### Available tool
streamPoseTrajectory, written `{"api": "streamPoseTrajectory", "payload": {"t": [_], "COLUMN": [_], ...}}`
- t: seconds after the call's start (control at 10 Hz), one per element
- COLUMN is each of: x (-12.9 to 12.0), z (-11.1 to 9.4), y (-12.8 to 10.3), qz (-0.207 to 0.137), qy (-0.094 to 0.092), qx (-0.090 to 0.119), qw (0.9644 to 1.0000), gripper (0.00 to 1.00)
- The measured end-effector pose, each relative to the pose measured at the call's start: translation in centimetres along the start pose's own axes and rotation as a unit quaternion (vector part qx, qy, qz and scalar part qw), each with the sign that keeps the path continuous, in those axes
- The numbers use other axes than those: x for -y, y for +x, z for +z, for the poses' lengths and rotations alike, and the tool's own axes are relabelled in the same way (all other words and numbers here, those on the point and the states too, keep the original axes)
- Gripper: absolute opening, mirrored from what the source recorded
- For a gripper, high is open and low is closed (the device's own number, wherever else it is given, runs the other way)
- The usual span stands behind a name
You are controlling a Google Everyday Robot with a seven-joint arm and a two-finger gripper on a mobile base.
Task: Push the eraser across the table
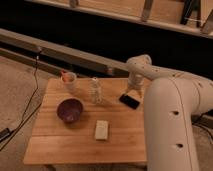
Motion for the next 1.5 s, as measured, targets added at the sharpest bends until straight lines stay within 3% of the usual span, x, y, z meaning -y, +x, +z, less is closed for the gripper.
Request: {"api": "streamPoseTrajectory", "payload": {"t": [0.5,0.9,1.5], "x": [0.6,-0.5,0.1], "z": [3.0,4.0,3.0], "y": [-1.3,-2.0,-2.9], "qz": [-0.010,-0.012,0.000], "qy": [0.031,0.031,0.027], "qx": [-0.005,-0.009,-0.005], "qw": [0.9995,0.9994,0.9996], "gripper": [0.65,0.65,0.65]}}
